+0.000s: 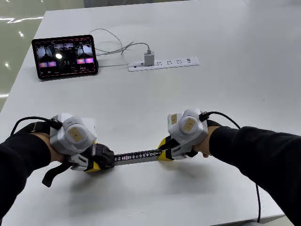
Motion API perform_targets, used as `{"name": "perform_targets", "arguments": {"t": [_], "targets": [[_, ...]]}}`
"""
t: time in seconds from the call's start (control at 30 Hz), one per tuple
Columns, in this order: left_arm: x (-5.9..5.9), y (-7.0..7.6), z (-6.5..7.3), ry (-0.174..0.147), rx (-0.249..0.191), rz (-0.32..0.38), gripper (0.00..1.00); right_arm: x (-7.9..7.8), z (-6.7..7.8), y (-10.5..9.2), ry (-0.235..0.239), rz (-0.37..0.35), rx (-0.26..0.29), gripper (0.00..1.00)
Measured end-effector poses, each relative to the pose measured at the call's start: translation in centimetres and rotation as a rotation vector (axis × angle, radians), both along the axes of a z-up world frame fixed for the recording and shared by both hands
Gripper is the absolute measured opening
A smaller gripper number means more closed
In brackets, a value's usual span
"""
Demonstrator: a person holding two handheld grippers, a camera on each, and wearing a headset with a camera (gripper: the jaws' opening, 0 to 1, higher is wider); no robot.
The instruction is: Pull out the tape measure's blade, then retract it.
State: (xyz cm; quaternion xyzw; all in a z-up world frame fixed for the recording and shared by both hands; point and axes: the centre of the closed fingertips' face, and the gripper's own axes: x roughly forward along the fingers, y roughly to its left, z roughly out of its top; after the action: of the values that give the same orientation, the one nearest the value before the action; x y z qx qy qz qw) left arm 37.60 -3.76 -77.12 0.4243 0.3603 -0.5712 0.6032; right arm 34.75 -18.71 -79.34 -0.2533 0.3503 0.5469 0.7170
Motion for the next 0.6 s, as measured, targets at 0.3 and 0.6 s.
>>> {"name": "perform_targets", "arguments": {"t": [0.3,0.6], "targets": [[-0.12,-0.06,0.05,-0.001,0.002,0.000,0.33,-0.06,0.03,-0.52,0.002,-0.004,-0.004,0.08],[-0.16,-0.13,0.11,-0.003,0.002,0.000,0.33,-0.12,0.06,-0.94,0.004,-0.008,-0.007,0.08]]}}
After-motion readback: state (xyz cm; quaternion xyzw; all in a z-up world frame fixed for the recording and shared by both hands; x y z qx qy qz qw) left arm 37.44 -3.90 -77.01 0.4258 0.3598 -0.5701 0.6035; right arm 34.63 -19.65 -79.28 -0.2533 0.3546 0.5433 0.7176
